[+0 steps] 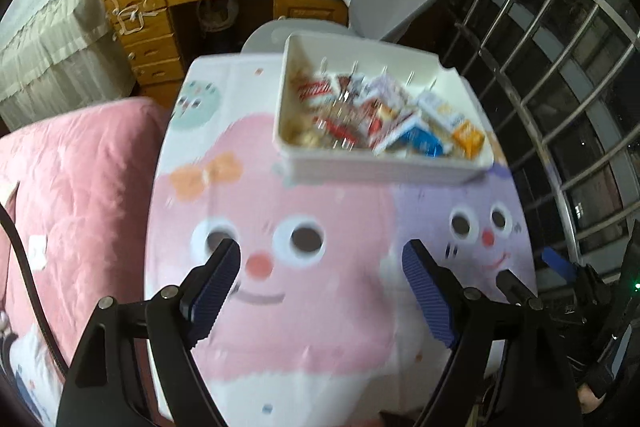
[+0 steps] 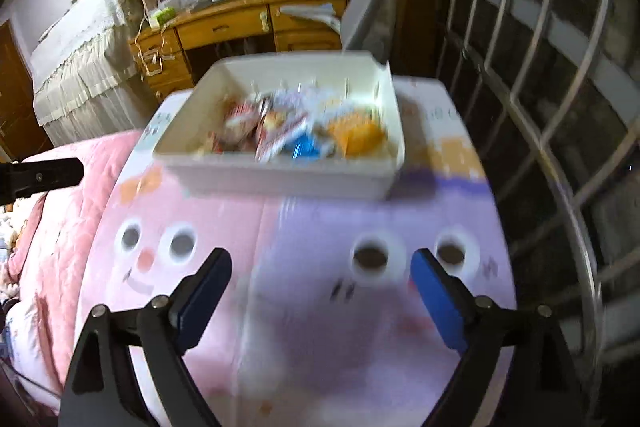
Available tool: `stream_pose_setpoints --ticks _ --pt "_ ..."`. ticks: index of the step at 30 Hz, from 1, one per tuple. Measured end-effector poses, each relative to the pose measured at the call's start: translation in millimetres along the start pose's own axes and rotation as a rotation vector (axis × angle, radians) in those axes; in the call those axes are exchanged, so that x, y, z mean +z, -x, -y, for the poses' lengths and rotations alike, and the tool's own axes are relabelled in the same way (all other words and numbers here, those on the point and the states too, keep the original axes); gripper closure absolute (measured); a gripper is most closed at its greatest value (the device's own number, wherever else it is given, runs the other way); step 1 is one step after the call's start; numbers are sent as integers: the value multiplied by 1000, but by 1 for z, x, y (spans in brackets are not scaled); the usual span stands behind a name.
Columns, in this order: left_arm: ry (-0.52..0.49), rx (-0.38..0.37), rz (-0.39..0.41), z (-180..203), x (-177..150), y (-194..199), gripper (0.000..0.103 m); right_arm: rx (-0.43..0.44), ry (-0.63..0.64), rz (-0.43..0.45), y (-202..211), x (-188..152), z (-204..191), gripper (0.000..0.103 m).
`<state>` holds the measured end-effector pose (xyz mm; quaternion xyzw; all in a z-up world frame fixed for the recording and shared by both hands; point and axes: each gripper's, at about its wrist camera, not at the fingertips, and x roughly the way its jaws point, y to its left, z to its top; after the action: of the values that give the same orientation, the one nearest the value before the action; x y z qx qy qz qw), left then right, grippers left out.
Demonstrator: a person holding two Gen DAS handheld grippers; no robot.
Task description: Organize snacks
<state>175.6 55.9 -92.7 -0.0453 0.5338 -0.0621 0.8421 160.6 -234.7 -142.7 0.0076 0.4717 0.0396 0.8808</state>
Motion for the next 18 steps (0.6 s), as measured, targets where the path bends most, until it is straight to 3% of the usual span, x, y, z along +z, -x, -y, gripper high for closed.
stream_pose_setpoints --ticks 4,8,12,18 --pt "16 21 -23 -10 -41 24 20 26 -39 -93 20 -39 -6 8" --pt "40 -45 -6 -9 -78 53 20 75 -66 -178 50 -73 -12 7" --pt "34 -77 5 10 -100 81 20 95 -42 -189 85 -88 -17 6" --pt "-51 -17 63 50 -109 120 20 136 57 -161 141 -84 -23 4"
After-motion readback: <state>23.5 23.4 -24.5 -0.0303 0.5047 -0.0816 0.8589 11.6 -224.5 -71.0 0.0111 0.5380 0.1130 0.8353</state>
